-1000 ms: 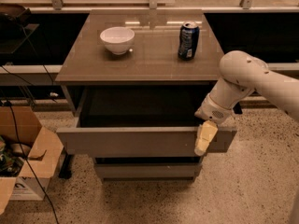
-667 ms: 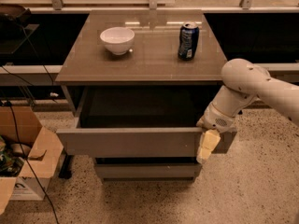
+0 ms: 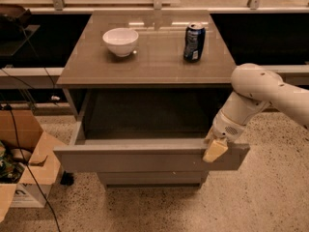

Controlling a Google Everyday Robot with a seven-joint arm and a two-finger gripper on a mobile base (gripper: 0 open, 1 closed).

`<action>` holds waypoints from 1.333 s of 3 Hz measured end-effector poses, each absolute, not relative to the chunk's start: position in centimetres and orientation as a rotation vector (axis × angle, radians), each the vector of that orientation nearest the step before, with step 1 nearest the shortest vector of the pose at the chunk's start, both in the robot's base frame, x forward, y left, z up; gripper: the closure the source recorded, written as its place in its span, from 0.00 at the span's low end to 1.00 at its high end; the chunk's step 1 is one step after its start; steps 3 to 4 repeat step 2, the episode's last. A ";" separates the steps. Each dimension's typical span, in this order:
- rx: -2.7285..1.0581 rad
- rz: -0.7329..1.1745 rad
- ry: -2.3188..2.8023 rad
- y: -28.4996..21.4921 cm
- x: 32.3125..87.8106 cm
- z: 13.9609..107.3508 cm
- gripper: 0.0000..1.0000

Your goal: Open top drawer

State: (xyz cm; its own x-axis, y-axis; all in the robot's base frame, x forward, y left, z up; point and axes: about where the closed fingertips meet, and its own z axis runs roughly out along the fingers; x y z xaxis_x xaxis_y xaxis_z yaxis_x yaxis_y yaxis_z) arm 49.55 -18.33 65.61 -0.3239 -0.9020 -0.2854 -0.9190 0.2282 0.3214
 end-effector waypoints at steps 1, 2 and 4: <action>-1.805 0.695 2.462 -18.1 46.8 65.7 0.61; -1.805 0.695 2.462 -18.1 47.1 65.7 0.38; -1.805 0.695 2.462 -18.1 47.1 65.7 0.38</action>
Offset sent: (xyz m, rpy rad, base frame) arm -0.2072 -0.0072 0.0024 -0.1010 0.2438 -0.1326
